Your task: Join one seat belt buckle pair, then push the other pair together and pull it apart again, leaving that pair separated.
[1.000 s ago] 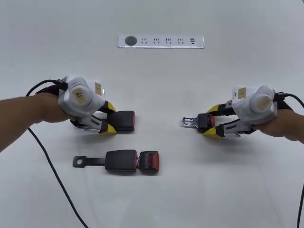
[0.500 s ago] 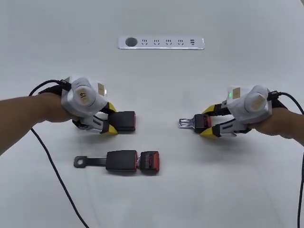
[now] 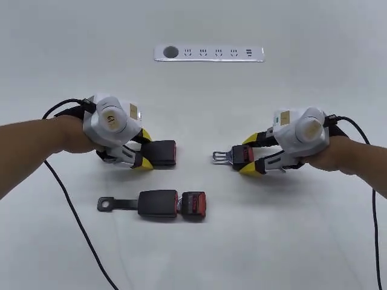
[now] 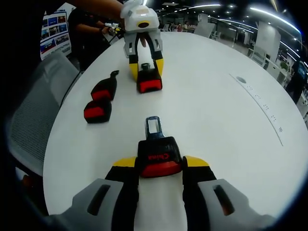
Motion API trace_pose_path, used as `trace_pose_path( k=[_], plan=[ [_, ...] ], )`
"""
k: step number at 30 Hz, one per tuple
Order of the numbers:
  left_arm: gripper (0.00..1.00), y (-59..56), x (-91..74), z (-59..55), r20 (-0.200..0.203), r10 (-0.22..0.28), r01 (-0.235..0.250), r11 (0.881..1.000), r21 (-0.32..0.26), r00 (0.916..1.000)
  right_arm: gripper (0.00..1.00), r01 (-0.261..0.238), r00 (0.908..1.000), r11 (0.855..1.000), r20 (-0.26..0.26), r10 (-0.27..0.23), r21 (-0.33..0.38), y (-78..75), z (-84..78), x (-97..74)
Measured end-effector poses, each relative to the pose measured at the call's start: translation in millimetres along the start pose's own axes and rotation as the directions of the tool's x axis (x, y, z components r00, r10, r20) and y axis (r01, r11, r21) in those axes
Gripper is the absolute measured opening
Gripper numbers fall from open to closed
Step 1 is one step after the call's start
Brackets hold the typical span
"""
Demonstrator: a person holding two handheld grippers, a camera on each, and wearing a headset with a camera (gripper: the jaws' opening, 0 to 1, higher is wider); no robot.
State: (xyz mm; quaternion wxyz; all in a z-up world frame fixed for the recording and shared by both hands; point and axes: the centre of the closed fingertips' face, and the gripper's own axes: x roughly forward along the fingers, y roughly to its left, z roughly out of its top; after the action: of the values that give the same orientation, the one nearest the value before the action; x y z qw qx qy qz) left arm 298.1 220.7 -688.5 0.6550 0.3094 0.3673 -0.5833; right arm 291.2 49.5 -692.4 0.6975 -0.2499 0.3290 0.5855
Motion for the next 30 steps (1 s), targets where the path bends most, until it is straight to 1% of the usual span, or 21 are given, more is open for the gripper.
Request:
trace_pose_path(
  k=[4,7,8,9,11,16,17,21,23,27,30],
  plan=[
    [0.33,-0.8,-0.5,0.9,0.000,0.000,0.000,1.000,0.002,1.0000,0.34,-0.003,0.9998,1.000,0.018,0.003,0.001,-0.9,9.3,6.7],
    [0.33,-0.8,-0.8,1.1,0.002,-0.001,0.001,1.000,0.003,1.0000,0.34,-0.006,0.9997,1.000,0.025,0.006,0.000,2.5,15.4,13.6],
    [0.33,-0.3,-0.7,0.5,0.003,-0.001,0.001,1.000,0.002,1.0000,0.34,0.000,0.9996,1.000,0.028,0.000,-0.003,1.8,17.7,15.2],
    [0.33,-0.3,-0.9,0.2,0.004,-0.001,0.001,1.000,0.002,1.0000,0.34,-0.007,0.9994,1.000,0.033,0.007,-0.002,2.1,20.3,18.7],
    [0.33,1.1,-0.2,-1.1,0.005,-0.001,0.001,1.000,0.002,1.0000,0.34,-0.005,0.9993,1.000,0.036,0.005,-0.002,3.7,23.8,23.5],
    [0.33,2.5,0.8,-2.6,-0.001,-0.003,0.003,1.000,0.006,1.0000,0.34,-0.013,0.9987,1.000,0.049,0.013,-0.001,5.9,34.2,30.4],
    [0.33,2.5,0.8,-2.8,-0.001,-0.003,0.003,1.000,0.006,1.0000,0.34,-0.013,0.9987,1.000,0.050,0.013,-0.001,3.8,35.5,31.5],
    [0.33,2.1,1.1,-2.6,-0.008,-0.006,0.006,1.000,0.010,1.0000,0.34,-0.017,0.9982,1.000,0.057,0.017,-0.001,6.3,42.1,41.4],
    [0.33,2.0,1.3,-1.9,-0.010,-0.007,0.007,1.000,0.012,0.9999,0.34,-0.020,0.9973,1.000,0.071,0.020,0.005,4.2,45.2,44.7],
    [0.33,2.1,1.1,-2.6,-0.012,-0.006,0.007,1.000,0.011,0.9999,0.34,-0.025,0.9958,1.000,0.089,0.024,0.009,7.0,52.3,52.4],
    [0.33,2.3,1.0,-3.1,-0.013,-0.008,0.008,1.000,0.010,0.9999,0.34,-0.028,0.9948,1.000,0.098,0.028,0.006,9.1,57.5,54.8]
  ],
)
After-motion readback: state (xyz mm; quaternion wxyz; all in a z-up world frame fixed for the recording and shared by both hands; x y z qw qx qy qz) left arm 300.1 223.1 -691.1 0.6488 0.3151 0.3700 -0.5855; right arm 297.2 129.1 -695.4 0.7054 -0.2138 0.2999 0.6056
